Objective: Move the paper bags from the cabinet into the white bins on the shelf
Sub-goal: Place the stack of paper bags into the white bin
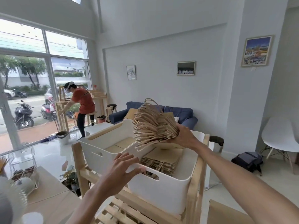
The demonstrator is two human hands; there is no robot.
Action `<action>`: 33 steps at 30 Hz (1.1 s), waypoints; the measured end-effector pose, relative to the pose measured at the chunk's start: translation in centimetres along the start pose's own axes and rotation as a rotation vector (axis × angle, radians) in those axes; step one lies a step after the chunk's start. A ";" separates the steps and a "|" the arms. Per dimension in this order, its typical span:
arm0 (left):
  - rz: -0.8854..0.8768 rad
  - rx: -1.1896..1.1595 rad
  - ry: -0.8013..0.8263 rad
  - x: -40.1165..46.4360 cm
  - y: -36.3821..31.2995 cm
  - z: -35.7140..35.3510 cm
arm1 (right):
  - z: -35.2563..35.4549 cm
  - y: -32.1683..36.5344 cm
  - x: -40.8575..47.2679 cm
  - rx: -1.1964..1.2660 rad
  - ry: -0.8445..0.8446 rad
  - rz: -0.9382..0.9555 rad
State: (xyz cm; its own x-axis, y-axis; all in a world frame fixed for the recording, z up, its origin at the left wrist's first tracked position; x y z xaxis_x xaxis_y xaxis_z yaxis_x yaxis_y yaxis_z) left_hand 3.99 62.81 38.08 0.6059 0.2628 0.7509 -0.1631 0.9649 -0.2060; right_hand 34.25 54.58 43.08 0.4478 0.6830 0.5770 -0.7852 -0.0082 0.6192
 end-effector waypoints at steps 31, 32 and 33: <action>-0.008 -0.058 -0.149 -0.3 0.2 -0.1 | 2.0 2.2 -2.5 -0.112 0.459 -0.673; -0.014 -0.059 -0.168 -0.3 0.2 -0.2 | 2.1 2.2 -2.8 -0.076 0.407 -0.737; -0.016 -0.063 -0.171 -0.4 0.3 -0.3 | 2.1 2.1 -3.1 -0.042 0.338 -0.797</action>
State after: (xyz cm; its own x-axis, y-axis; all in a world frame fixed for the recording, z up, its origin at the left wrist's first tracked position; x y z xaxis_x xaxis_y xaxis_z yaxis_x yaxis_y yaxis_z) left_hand 3.97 62.99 37.53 0.4657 0.2495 0.8491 -0.1028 0.9682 -0.2281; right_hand 32.08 50.94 43.69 0.7252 0.6543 -0.2146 -0.3091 0.5878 0.7477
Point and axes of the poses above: each hand's wrist, its own x-axis towards the middle knuckle, its own z-axis out of the back of the hand, y = z × x, the point moved 2 cm from there along x, towards the middle knuckle, and after that the axes turned 11 degrees about -y, right-handed, at the moved point
